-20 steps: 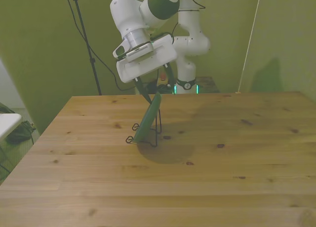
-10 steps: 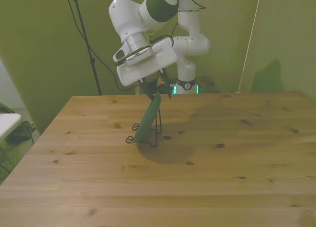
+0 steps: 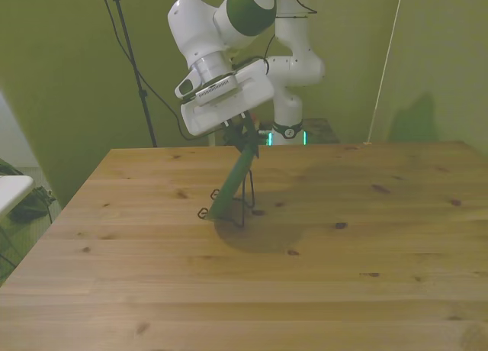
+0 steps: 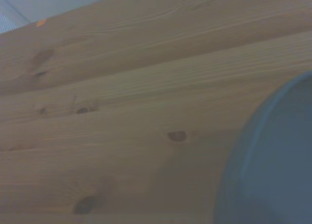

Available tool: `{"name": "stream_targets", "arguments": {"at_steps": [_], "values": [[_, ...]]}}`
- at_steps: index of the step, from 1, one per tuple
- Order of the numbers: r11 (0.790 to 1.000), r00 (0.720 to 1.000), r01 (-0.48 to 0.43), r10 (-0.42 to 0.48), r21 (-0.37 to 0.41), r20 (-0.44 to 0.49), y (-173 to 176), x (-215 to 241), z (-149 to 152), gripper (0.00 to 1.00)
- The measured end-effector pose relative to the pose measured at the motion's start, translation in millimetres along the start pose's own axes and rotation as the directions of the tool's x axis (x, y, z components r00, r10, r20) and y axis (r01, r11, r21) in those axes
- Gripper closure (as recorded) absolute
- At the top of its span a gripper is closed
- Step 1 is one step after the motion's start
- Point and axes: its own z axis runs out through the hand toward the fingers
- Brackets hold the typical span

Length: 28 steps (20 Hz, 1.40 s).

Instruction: Unload the plate

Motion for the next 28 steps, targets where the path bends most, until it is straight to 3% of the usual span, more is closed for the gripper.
{"name": "stream_targets", "arguments": {"at_steps": [17,23,28], "values": [[0.999,0.999,0.032,-0.032,-0.023,-0.013,-32.2,-12.8,-11.8,1.0],[0.997,0.997,0.06,-0.061,-0.041,-0.046,-55.9,-49.2,-43.0,1.0],[0.994,0.991,0.1,-0.104,-0.051,-0.085,-87.0,-97.3,-87.0,1.0]]}}
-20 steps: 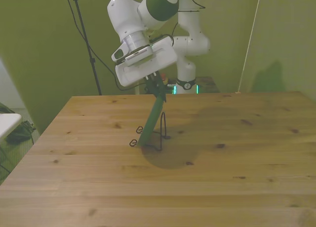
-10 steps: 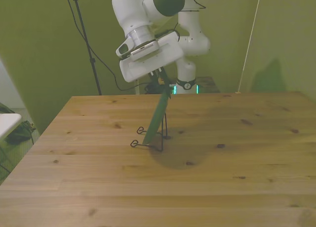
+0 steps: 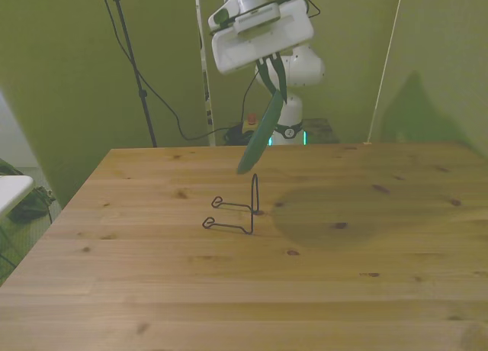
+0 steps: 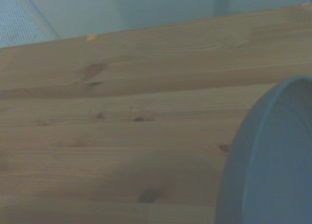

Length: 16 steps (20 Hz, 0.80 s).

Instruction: Unload the plate

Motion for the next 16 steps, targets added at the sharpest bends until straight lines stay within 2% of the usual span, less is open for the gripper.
{"name": "stream_targets", "arguments": {"at_steps": [3,6,9,16], "values": [[0.999,0.999,0.039,-0.039,-0.012,-0.016,-30.3,-26.9,-17.9,1.0],[0.996,0.997,0.078,-0.078,-0.035,0.014,-66.3,-52.1,0.6,1.0],[0.991,0.993,0.103,-0.097,-0.085,0.071,-91.2,-58.2,56.4,1.0],[0.97,0.983,0.136,-0.108,-0.199,0.147,-129.0,-28.1,194.9,1.0]]}}
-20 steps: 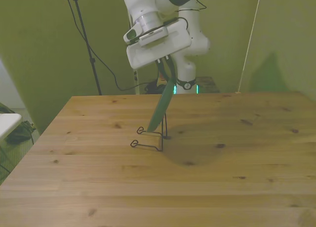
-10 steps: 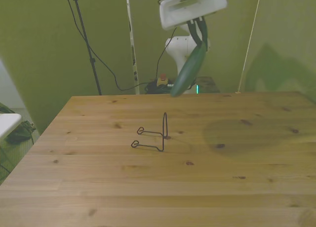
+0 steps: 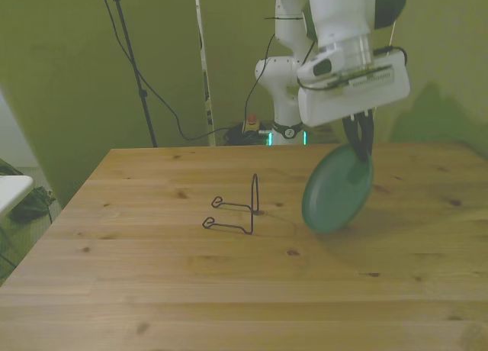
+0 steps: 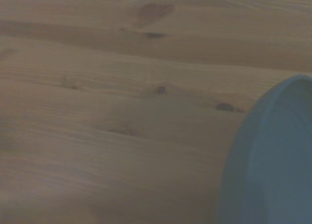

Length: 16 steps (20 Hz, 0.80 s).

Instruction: Unload the plate

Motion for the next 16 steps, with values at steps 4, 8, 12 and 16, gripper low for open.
{"name": "stream_targets", "arguments": {"at_steps": [4,8,12,16], "values": [[0.999,0.999,-0.013,0.014,-0.045,0.029,-10.1,29.0,54.7,1.0],[0.998,0.999,-0.018,0.021,-0.067,0.044,-15.2,44.0,87.3,1.0],[0.997,0.998,-0.023,0.027,-0.077,0.052,-14.5,47.7,100.1,1.0],[0.996,0.998,-0.025,0.029,-0.08,0.05,-12.8,49.2,99.9,0.0]]}}
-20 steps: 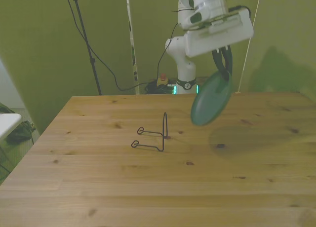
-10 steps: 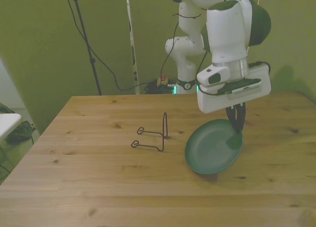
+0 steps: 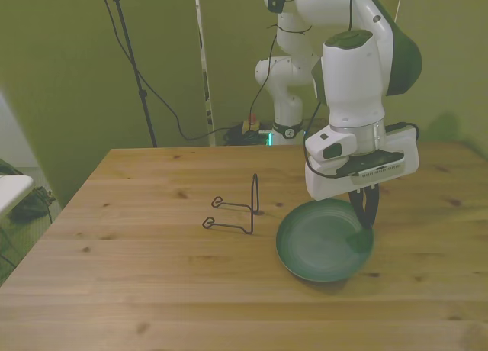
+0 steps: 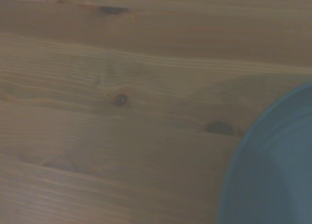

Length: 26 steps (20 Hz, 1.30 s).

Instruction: Unload the plate

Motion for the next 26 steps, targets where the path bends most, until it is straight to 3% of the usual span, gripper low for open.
{"name": "stream_targets", "arguments": {"at_steps": [14,21,26], "values": [[1.0,1.0,0.006,-0.006,-0.004,-0.01,0.3,-0.4,-6.0,0.0],[0.998,0.997,0.066,-0.065,0.019,-0.047,-27.5,-38.0,-83.7,0.0],[0.993,0.995,0.099,-0.1,-0.061,-0.022,-43.2,-111.7,-138.5,0.0]]}}
